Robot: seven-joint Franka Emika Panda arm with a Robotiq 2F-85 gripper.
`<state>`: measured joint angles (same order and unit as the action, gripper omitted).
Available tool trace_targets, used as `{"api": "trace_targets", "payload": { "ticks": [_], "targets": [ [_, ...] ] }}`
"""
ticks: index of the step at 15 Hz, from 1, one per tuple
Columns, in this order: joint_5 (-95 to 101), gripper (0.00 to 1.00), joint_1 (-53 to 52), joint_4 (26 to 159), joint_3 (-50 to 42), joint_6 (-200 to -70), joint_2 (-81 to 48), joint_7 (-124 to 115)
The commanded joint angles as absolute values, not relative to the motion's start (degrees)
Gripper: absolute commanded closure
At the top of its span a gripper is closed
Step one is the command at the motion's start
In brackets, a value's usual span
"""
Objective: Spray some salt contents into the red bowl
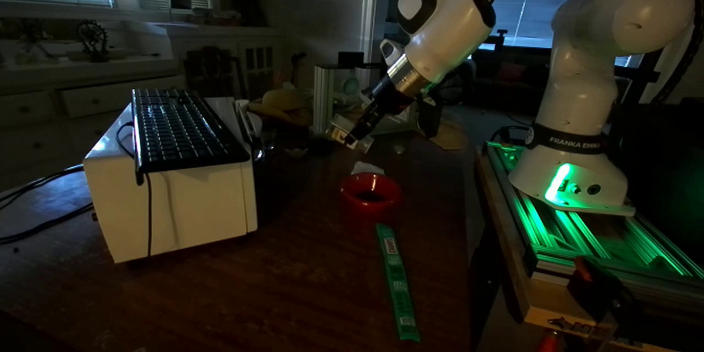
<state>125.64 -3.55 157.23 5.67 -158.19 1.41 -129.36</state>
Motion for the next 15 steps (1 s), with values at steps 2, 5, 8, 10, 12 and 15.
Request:
{"api": "trace_targets", "payload": {
  "ticks": [2, 5, 8, 10, 12, 15],
  "targets": [
    [133.10, 0.76, -5.09, 157.24, 7.50, -154.52, 1.02, -136.78],
    [137.71, 0.76, -6.86, 157.16, 7.84, -148.52, 0.29, -142.59],
    [140.13, 0.76, -7.97, 157.18, 8.48, -142.39, -0.93, -146.48],
    [140.36, 0.76, -8.48, 157.17, 9.12, -140.09, -2.11, -147.80],
    [138.32, 0.76, -8.69, 157.19, 9.66, -139.92, -3.21, -146.78],
    [137.23, 0.76, -8.34, 157.20, 10.00, -140.93, -3.58, -145.59]
  ]
}}
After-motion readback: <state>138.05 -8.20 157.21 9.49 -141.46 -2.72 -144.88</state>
